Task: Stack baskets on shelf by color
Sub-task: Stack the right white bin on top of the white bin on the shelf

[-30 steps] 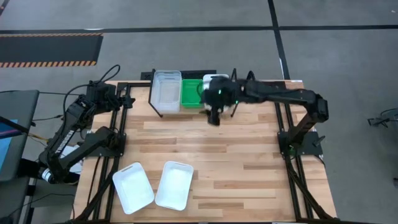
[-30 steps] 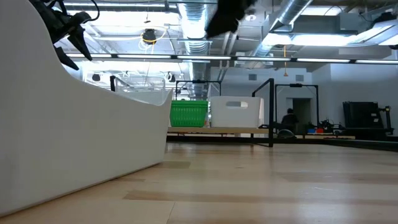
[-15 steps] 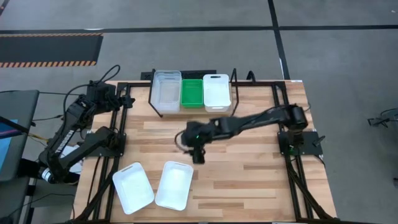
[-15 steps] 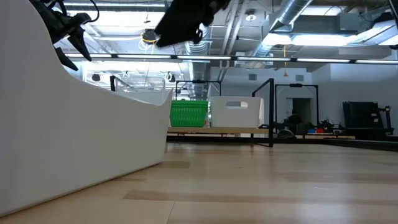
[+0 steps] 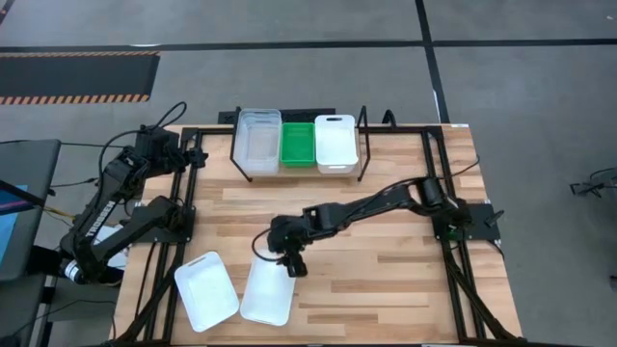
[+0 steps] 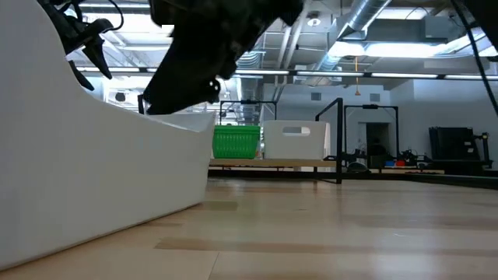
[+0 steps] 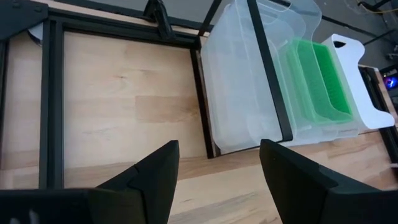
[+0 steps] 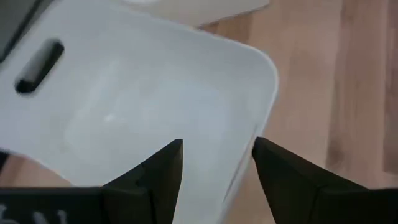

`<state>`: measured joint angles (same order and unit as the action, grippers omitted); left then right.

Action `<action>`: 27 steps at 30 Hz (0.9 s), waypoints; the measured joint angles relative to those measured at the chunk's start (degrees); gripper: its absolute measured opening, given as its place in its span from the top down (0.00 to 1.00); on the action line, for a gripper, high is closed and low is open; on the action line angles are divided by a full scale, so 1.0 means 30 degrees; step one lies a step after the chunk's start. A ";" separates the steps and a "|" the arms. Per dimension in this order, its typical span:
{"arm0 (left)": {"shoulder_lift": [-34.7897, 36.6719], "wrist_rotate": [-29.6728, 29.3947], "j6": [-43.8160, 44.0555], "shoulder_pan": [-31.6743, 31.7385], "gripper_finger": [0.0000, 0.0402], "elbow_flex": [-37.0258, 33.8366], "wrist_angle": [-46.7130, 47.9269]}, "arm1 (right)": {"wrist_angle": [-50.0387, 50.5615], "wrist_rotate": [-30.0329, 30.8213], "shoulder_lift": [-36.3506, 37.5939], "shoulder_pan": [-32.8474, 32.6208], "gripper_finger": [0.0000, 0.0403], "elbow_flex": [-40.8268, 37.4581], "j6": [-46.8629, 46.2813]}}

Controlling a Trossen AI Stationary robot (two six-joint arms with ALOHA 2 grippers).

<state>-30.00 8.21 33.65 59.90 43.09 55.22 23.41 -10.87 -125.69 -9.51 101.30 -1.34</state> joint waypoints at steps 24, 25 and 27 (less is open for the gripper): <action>0.0000 0.0036 0.0080 -0.0007 0.47 0.0000 -0.0021 | 0.5615 -0.1417 0.1506 0.1251 0.99 0.0813 0.1180; -0.0007 0.0036 0.0092 -0.0007 0.47 0.0000 -0.0014 | 0.6301 -0.1463 0.2170 0.1608 0.99 0.0969 0.1817; 0.0000 0.0047 0.0301 -0.0007 0.47 0.0000 -0.0014 | 0.7269 -0.1494 0.3615 0.2636 0.99 0.1296 0.2829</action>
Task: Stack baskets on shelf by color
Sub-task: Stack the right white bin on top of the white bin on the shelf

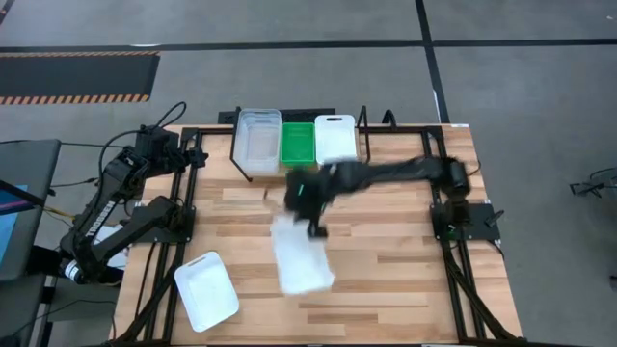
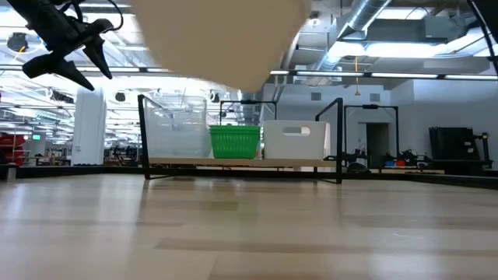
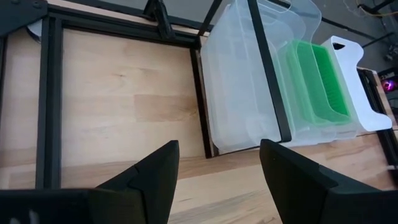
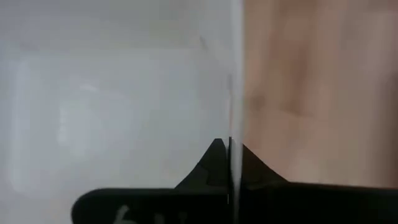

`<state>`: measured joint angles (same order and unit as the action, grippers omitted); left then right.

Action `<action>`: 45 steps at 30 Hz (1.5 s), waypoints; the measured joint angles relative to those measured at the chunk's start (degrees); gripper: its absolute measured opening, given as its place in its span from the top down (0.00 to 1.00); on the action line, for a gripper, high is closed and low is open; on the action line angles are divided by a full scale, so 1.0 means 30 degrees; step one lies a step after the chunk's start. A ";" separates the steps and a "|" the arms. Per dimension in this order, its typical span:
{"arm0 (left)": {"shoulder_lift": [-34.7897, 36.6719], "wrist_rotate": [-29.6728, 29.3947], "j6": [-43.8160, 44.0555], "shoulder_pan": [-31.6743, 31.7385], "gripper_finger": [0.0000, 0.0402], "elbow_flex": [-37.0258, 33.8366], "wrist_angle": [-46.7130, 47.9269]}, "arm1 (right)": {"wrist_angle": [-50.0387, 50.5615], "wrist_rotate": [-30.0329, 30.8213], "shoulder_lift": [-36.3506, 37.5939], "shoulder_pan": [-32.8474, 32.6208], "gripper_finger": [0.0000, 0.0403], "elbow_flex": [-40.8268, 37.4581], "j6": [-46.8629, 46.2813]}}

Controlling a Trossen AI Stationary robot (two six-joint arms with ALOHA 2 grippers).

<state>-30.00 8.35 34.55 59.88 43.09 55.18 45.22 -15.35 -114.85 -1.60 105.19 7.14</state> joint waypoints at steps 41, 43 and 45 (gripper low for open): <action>-0.0007 -0.2170 0.1660 0.0000 0.47 0.0000 -0.0073 | 0.8186 -0.3433 -0.3055 1.7961 1.00 0.8262 1.3639; 0.0000 -0.2442 0.1955 0.0000 0.47 0.0000 -0.0073 | 0.8164 -0.3436 -0.3290 1.7959 1.00 0.8240 1.3721; 0.0000 -0.2524 0.2131 0.0000 0.47 0.0000 -0.0073 | 0.8299 -0.3429 -0.3418 1.7959 1.00 0.8230 1.3651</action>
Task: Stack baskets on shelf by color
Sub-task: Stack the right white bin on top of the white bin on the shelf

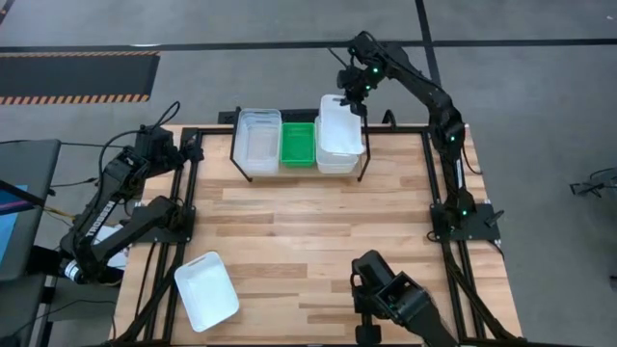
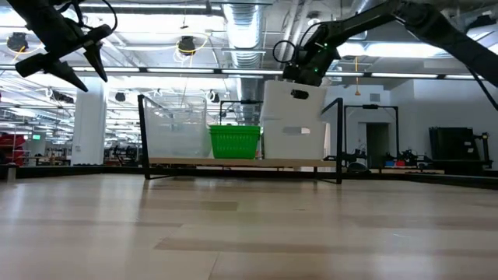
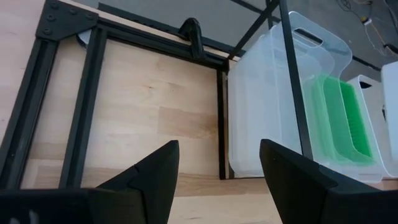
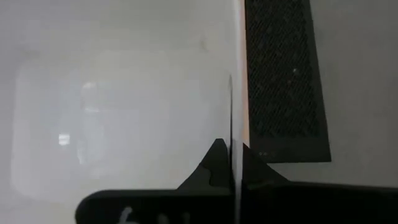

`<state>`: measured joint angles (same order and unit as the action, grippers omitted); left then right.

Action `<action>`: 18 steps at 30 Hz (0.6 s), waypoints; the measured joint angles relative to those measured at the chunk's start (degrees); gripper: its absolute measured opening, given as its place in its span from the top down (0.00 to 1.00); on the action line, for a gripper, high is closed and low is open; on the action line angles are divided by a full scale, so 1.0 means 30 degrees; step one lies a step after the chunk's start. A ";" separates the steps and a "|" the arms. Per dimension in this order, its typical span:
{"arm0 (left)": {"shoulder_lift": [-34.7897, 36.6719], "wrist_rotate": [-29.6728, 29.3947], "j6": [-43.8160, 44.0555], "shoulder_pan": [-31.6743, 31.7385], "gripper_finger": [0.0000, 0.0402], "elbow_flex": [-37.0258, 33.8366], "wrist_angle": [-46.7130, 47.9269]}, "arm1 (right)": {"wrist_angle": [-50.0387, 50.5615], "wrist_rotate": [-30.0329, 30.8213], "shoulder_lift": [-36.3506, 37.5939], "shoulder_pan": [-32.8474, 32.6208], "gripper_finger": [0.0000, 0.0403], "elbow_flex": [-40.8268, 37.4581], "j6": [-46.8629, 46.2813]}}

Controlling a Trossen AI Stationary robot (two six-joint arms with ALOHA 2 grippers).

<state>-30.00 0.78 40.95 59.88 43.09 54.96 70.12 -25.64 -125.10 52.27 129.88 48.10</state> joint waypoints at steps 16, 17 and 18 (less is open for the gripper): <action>0.0000 0.0003 0.0023 0.0000 0.47 0.0000 0.0000 | 0.0114 0.0886 -0.0932 -0.0578 0.98 -0.0099 0.0153; 0.0000 0.0011 0.0023 -0.0006 0.47 0.0000 0.0002 | 0.0103 0.0996 -0.0932 -0.0623 0.97 -0.0099 0.0153; -0.0007 0.0015 0.0023 0.0000 0.47 0.0000 0.0007 | 0.0099 0.1087 -0.0932 -0.0655 0.96 -0.0099 0.0153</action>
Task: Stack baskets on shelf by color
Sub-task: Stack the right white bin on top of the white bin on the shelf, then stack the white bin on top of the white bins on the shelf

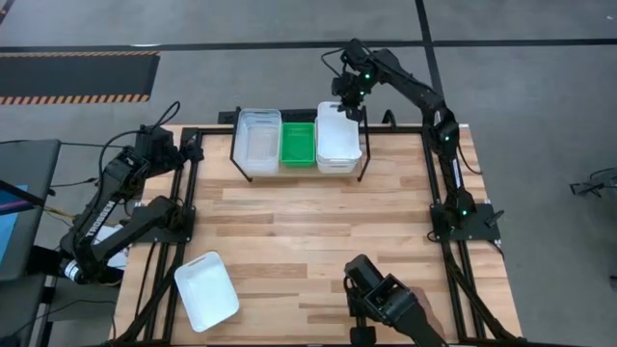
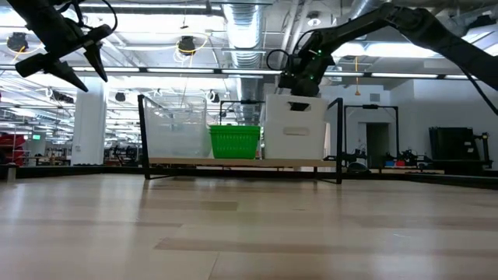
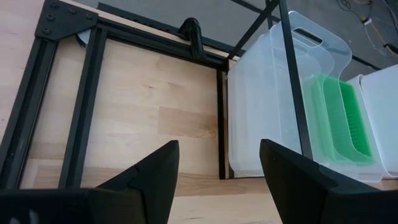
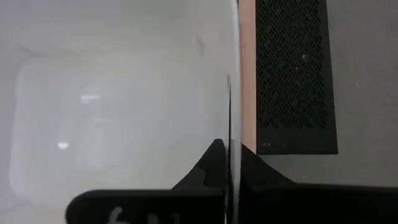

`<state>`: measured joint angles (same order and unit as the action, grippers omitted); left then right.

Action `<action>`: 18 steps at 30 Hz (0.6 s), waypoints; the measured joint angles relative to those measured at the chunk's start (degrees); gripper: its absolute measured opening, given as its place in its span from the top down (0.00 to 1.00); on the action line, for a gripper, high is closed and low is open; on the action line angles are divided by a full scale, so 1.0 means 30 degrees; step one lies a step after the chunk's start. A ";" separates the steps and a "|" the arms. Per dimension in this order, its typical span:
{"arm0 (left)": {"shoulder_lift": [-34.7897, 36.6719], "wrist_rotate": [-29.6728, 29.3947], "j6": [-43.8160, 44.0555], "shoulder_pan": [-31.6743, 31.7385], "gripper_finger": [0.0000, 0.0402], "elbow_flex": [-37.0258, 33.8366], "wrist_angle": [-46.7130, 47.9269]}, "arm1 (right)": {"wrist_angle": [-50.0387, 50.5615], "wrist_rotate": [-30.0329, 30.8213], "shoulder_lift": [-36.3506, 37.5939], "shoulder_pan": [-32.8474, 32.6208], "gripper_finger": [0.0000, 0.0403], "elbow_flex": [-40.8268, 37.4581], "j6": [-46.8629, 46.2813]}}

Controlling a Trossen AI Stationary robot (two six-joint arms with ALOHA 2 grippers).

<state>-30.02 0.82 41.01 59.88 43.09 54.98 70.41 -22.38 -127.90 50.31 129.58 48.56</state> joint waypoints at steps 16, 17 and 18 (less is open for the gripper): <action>0.0007 0.0087 -0.0188 0.0000 0.47 0.0000 0.0000 | -0.0595 0.0448 0.0000 -0.0030 0.71 0.0000 -0.0175; 0.0004 0.0087 -0.0217 -0.0003 0.47 0.0000 0.0000 | -0.0850 0.0447 0.0000 -0.0029 0.68 0.0000 -0.0393; 0.0004 0.0087 -0.0219 -0.0001 0.47 0.0000 0.0000 | -0.1087 0.0441 0.0000 -0.0023 0.66 0.0000 -0.0724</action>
<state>-30.01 1.08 40.36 59.87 43.09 54.98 67.15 -21.06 -127.90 50.24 129.58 46.38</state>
